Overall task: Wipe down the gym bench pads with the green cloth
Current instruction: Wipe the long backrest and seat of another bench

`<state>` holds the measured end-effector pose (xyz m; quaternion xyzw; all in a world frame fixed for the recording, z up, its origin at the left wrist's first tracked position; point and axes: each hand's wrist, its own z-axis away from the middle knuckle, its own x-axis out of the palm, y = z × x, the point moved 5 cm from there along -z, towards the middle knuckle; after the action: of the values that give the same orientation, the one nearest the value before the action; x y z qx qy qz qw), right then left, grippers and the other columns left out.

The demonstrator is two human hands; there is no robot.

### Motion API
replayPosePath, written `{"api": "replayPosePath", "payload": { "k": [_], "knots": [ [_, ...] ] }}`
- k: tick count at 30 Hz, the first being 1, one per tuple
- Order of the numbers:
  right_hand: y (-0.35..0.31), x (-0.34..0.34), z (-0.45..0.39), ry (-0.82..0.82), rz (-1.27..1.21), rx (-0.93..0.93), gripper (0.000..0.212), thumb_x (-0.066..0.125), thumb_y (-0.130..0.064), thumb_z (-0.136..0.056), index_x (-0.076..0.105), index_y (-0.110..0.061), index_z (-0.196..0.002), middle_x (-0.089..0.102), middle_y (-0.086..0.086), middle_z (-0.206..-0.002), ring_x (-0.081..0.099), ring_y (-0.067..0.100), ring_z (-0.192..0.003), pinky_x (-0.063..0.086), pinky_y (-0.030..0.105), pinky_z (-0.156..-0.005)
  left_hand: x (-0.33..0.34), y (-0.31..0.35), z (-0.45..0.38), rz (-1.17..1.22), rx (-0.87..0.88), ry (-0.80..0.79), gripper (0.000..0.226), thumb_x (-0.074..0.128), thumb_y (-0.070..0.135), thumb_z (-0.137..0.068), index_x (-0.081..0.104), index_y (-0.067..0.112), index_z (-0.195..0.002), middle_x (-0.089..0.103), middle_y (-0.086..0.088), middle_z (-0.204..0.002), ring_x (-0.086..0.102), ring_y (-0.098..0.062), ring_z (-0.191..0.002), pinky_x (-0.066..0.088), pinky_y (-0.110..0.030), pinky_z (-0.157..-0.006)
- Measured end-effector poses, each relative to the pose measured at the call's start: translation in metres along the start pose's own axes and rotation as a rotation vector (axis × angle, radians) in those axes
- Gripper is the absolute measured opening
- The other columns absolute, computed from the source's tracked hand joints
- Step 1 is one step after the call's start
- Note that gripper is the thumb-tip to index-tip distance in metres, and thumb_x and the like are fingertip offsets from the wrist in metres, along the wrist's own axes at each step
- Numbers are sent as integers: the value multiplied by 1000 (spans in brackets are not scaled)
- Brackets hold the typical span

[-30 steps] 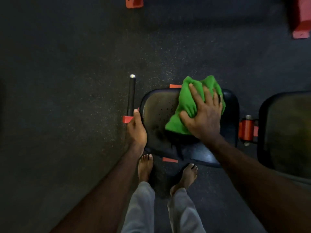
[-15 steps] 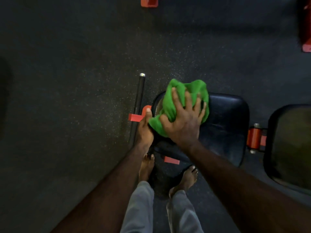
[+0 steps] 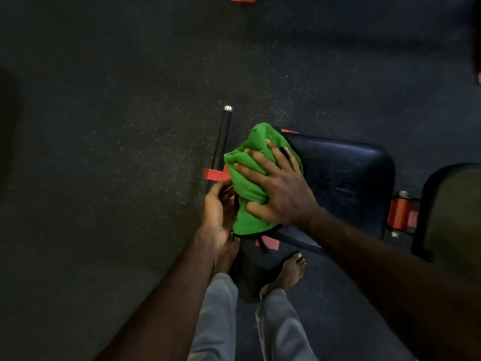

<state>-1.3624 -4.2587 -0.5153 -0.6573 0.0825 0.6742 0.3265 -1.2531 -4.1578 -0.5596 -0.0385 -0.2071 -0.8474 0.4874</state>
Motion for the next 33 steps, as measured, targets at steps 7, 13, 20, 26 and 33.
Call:
{"api": "replayPosePath", "payload": {
  "k": [7,13,20,26,33],
  "knots": [
    [-29,7,0,163,-114,402,83,59,-62,-76,46,-36,-154,32,5,-167,12,43,-157,6,64,-124,5,13,-6,-50,27,-39,42,45,41,-106,77,15,-100,77,-10,-101,73,-25,-93,59,-37,-84],
    [3,0,3,67,-7,31,85,54,-68,-75,51,-32,-152,42,5,-162,25,40,-154,20,63,-123,-7,25,-10,-129,113,-7,43,48,48,-103,71,16,-122,74,0,-98,66,-15,-87,49,-30,-77],
    [-60,28,43,85,-45,135,78,64,-60,-78,52,-30,-149,33,5,-167,14,43,-157,10,65,-123,3,18,1,-196,65,-47,42,53,42,-101,82,12,-103,77,-16,-109,75,-26,-94,60,-38,-87],
    [-27,19,63,147,-113,370,97,61,-68,-71,38,-31,-158,35,7,-163,20,38,-155,17,64,-123,5,22,-3,-426,295,57,28,55,36,-104,76,19,-112,77,-11,-113,70,-26,-106,55,-39,-89],
    [-40,33,80,51,23,159,100,67,-71,-77,31,-33,-162,28,5,-168,17,40,-156,20,64,-123,16,19,5,-459,381,139,30,47,43,-107,74,32,-101,75,6,-100,70,-9,-95,57,-32,-85]
  ]
}}
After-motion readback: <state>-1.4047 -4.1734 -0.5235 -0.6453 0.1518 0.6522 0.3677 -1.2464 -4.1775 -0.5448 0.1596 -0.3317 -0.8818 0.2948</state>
